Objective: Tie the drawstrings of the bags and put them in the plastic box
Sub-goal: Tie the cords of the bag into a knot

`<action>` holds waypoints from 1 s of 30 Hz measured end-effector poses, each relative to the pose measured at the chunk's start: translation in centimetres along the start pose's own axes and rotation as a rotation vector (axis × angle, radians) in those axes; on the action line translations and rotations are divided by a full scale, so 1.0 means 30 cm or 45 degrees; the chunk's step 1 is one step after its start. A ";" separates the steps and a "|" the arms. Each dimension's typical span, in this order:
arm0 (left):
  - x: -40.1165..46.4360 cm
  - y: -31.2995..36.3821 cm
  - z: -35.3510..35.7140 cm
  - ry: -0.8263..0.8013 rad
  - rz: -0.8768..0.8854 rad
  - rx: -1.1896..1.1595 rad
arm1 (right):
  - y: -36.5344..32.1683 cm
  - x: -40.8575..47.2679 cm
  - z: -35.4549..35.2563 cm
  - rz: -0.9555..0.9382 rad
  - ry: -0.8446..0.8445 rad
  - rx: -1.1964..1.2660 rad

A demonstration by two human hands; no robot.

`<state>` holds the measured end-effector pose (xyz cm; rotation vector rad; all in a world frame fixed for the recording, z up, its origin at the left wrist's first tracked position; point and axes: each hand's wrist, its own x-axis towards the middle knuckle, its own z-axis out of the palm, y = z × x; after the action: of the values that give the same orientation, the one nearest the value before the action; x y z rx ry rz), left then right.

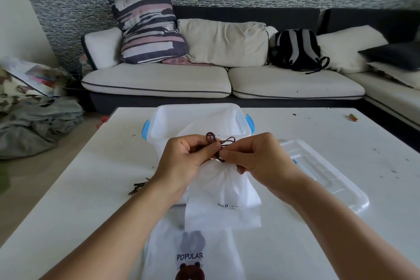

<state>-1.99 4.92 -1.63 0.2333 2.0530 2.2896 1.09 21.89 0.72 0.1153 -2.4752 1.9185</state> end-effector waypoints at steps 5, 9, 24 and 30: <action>-0.003 -0.003 0.001 -0.011 -0.018 0.004 | -0.007 -0.007 -0.034 0.070 -0.249 0.128; -0.003 -0.006 0.014 -0.033 -0.025 -0.015 | 0.000 -0.009 -0.035 0.013 -0.110 0.044; -0.025 -0.011 0.019 -0.048 0.357 0.324 | 0.056 0.006 0.046 -0.136 -0.065 -0.393; -0.020 -0.013 0.023 0.006 0.421 0.309 | 0.042 0.000 0.027 -0.012 0.008 0.157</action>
<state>-1.32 5.54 -2.01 0.6240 2.4539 2.1945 1.03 21.40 -0.69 0.1213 -2.3473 2.0630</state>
